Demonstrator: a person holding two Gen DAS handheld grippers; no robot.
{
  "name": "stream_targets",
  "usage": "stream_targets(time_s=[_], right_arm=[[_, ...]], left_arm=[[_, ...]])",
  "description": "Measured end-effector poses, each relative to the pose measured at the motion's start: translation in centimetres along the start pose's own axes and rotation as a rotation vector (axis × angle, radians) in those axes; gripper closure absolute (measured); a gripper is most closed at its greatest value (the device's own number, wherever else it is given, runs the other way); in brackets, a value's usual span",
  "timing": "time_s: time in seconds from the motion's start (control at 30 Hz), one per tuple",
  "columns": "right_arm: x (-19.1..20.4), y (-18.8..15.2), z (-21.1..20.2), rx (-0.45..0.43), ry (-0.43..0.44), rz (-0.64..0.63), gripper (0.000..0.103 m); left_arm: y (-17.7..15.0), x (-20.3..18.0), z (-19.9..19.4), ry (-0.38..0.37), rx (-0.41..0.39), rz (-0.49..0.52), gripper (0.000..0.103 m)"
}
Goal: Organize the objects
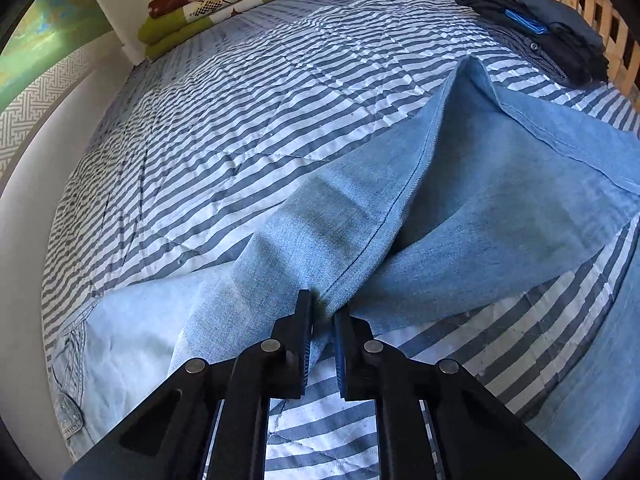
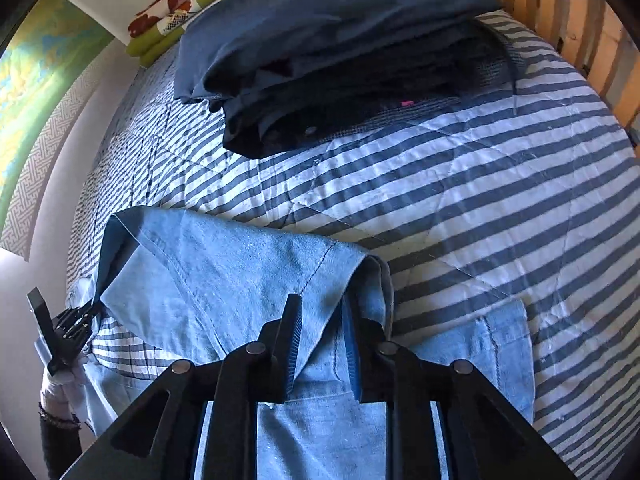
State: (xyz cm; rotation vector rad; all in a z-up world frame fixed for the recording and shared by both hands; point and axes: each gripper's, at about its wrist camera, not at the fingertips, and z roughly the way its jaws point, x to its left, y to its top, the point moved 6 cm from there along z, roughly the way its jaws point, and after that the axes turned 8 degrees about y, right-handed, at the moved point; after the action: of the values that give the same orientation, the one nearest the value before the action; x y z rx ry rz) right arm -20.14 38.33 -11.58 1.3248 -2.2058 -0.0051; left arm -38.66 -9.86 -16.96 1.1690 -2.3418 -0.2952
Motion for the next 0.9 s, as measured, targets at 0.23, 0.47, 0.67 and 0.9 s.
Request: stream_targets(time_s=[0.23,0.47,0.67,0.9], right_arm=[[2.6,-3.3,-0.4,0.071,0.107,0.015,0.072],[3.0,-4.8,5.4,0.188,0.068,0.079,0.072],[3.2,-4.9,5.9,0.173,0.124,0.1,0.097],[5.3,-3.7,-2.2,0.03,0.081,-0.044,0.097]], left_arm=[[-0.3,-0.1,-0.7,-0.006,-0.014,-0.007,0.095],[-0.6,0.3,-2.0,-0.01,-0.03,-0.005,0.095],[-1.0,0.6,-3.5,-0.007,-0.048,0.003,0.096],[-2.5,2.1,-6.7,0.014,-0.087,-0.009,0.097]])
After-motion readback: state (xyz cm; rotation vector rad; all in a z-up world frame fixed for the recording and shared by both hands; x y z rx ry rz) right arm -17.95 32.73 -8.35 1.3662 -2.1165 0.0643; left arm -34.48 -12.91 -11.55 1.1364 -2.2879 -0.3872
